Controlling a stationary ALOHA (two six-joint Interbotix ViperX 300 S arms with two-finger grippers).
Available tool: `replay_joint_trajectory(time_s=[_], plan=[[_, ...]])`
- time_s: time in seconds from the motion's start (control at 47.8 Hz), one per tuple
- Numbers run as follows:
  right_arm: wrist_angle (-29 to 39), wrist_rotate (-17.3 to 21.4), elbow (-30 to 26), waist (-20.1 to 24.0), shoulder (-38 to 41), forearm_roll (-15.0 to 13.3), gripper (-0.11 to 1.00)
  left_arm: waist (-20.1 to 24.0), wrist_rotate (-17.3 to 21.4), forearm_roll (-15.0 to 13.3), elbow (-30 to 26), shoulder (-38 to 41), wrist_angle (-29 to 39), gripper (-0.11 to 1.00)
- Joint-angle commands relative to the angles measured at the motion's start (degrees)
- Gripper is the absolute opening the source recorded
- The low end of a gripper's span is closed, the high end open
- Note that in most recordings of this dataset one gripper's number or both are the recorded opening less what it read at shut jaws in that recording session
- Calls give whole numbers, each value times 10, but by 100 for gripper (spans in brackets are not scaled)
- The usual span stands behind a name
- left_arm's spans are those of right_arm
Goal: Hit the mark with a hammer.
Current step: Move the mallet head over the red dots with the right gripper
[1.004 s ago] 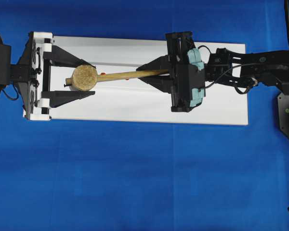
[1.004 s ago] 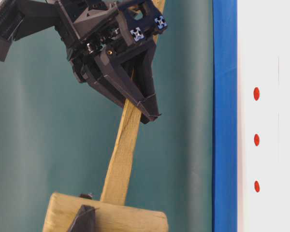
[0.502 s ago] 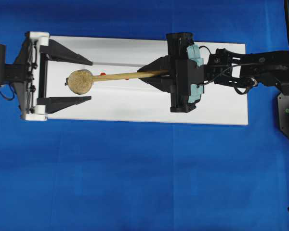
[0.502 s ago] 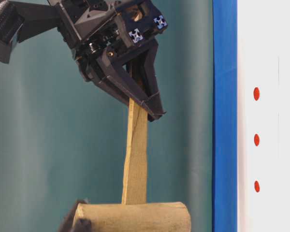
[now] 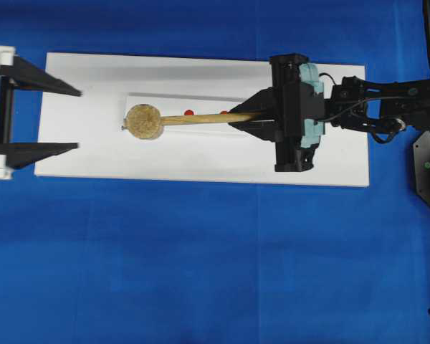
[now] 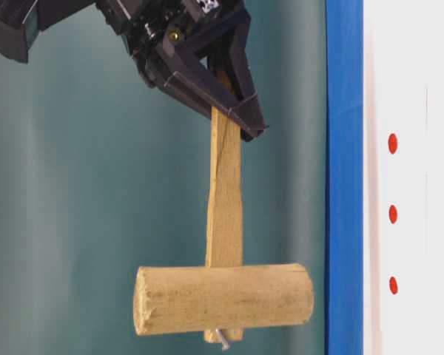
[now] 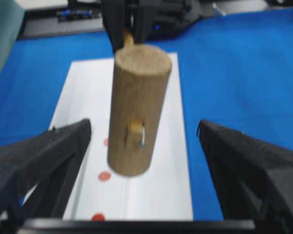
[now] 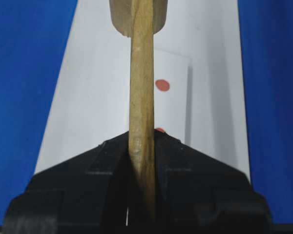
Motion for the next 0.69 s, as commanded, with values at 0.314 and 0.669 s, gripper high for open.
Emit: replay_joint_trajectory(time_s=[0.314, 0.669], plan=[[-4, 7, -17, -10, -7, 1, 2, 6, -3, -1, 19, -62, 52, 88], [-14, 6, -28, -37, 7, 1, 2, 6, -4, -1, 23, -56, 52, 88]])
